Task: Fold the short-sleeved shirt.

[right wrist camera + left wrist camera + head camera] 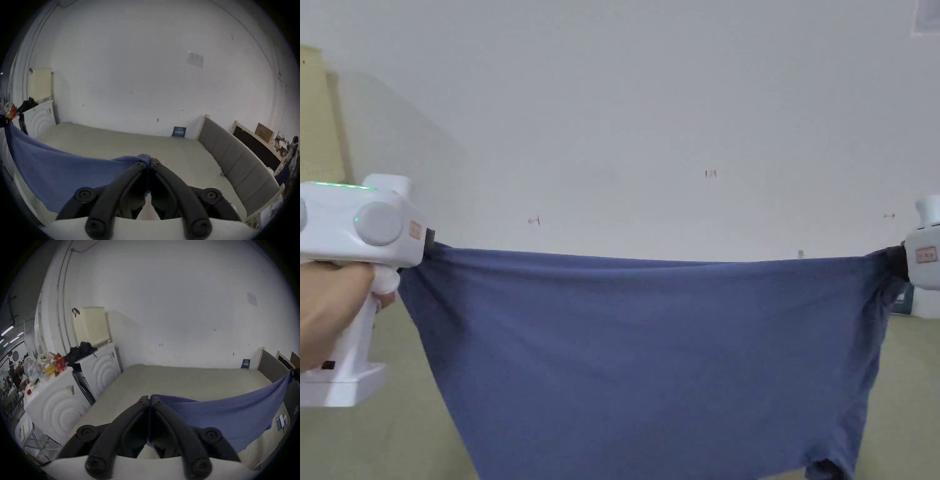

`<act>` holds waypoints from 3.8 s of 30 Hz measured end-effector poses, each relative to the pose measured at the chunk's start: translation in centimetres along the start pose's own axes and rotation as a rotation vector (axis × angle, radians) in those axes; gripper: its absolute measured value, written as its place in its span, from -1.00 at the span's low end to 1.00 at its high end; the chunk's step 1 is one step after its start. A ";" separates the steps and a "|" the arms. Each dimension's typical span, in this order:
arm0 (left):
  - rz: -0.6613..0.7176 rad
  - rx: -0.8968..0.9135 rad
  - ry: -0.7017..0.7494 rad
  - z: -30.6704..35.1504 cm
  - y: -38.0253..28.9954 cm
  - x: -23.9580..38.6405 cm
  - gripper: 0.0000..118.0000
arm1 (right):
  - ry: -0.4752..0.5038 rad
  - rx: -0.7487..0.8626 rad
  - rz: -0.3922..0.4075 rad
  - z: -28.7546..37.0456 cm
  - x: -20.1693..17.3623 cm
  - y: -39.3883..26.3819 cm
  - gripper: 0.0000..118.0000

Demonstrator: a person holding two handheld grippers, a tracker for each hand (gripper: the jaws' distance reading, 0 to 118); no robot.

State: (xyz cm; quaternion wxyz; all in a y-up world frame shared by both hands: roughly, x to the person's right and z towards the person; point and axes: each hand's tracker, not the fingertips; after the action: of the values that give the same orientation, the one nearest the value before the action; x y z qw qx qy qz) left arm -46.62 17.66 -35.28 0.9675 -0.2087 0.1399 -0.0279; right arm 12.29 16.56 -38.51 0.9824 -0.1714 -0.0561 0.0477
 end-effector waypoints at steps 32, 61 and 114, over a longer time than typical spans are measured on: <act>-0.092 -0.168 0.074 -27.2 -9.4 11.9 -0.97 | -0.131 -0.185 0.028 -26.6 -4.4 -11.3 -0.94; -0.071 -0.488 -0.153 -4.2 -38.1 2.9 -0.97 | 0.000 -0.525 -0.056 0.7 2.5 -40.8 -0.94; 0.034 -0.562 -0.297 -5.8 -39.8 0.2 -0.93 | 0.257 -0.435 0.136 -13.0 -11.8 -28.6 -1.00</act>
State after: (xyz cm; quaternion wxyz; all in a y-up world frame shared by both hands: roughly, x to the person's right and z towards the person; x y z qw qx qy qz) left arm -47.88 -20.92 -23.99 0.8823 -0.4671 0.0029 0.0586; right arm 4.36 -15.88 -41.96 0.9160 -0.3868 0.0719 0.0781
